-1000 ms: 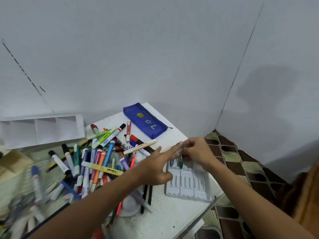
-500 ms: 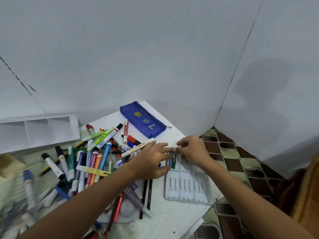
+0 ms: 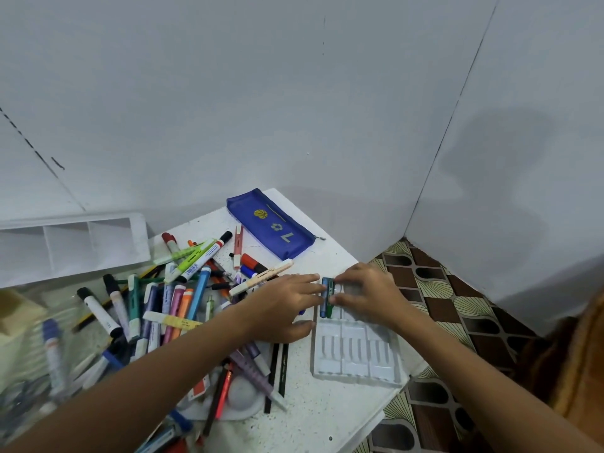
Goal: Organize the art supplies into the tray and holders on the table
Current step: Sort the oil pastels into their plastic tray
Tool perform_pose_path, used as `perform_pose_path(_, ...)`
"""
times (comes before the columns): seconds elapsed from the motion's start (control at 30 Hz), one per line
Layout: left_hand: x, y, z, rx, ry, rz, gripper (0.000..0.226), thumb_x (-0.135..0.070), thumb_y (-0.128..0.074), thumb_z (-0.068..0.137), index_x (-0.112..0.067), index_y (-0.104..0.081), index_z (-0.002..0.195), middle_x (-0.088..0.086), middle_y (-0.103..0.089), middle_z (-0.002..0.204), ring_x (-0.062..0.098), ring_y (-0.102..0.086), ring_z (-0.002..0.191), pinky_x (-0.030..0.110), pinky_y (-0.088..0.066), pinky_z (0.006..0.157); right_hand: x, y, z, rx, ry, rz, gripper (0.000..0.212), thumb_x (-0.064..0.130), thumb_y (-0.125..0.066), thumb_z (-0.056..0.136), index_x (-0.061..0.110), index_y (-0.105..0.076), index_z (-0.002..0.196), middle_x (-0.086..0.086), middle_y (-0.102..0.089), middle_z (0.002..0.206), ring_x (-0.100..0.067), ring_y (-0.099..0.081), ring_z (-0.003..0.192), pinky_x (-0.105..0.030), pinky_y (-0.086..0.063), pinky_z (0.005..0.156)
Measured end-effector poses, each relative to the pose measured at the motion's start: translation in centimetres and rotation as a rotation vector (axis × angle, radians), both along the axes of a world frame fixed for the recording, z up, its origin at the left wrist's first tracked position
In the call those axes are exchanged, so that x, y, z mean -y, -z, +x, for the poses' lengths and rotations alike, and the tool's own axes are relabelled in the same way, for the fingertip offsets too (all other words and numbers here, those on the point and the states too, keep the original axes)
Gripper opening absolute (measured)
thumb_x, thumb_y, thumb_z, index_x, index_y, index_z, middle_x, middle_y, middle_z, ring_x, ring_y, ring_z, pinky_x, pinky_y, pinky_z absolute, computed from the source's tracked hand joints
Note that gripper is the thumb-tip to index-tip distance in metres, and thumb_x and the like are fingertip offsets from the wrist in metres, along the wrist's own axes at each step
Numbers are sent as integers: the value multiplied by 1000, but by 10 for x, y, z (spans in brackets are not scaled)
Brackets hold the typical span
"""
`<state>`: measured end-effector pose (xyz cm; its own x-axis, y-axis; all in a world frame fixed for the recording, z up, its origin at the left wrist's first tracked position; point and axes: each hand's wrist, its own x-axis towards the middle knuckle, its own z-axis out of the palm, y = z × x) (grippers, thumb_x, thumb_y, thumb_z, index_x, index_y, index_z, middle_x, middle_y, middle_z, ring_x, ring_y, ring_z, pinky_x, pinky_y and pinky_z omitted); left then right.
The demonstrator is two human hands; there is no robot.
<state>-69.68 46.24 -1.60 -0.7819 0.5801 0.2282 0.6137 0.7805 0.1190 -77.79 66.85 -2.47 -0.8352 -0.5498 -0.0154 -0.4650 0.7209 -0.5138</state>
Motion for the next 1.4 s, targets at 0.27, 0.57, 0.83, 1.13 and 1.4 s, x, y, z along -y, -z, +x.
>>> perform_pose_path(0.27,-2,6,2,-11,34,54,46,-13,-73,75,2,-66,119,19,-64,124,34,-61,115,43,-51,96,4,-2,-4,201,93,-177,43,39,-81,73,21,-64,109,6,-63,105,-16,-56,104,-48,-46,95)
perform_pose_path(0.57,-2,17,3,46,-55,-110,59,-18,-53,83,-9,-48,142,7,-44,149,29,-28,145,54,-12,117,11,-8,-16,256,83,-34,41,36,-85,69,22,-64,102,4,-61,95,-16,-59,88,-40,-53,83)
perform_pose_path(0.83,-15,11,12,45,-77,-69,47,-9,-50,83,2,-59,128,16,-58,133,33,-45,133,50,-35,109,4,-7,-3,-47,-145,-69,26,31,-72,85,19,-73,108,-1,-65,106,-19,-55,101,-36,-46,86)
perform_pose_path(1.13,-16,0,11,223,-153,-283,57,-15,-41,95,-12,-31,152,6,-21,161,28,-1,150,44,-8,120,-8,8,12,-247,-187,-27,32,37,-62,92,22,-70,119,-4,-62,117,-24,-51,107,-43,-43,89)
perform_pose_path(1.4,-3,-26,34,56,-240,-28,46,-16,-57,90,-5,-55,135,15,-46,146,29,-33,142,42,-29,115,12,-10,12,-216,-131,-173,27,27,-65,91,15,-70,115,-3,-61,121,-21,-51,113,-44,-43,94)
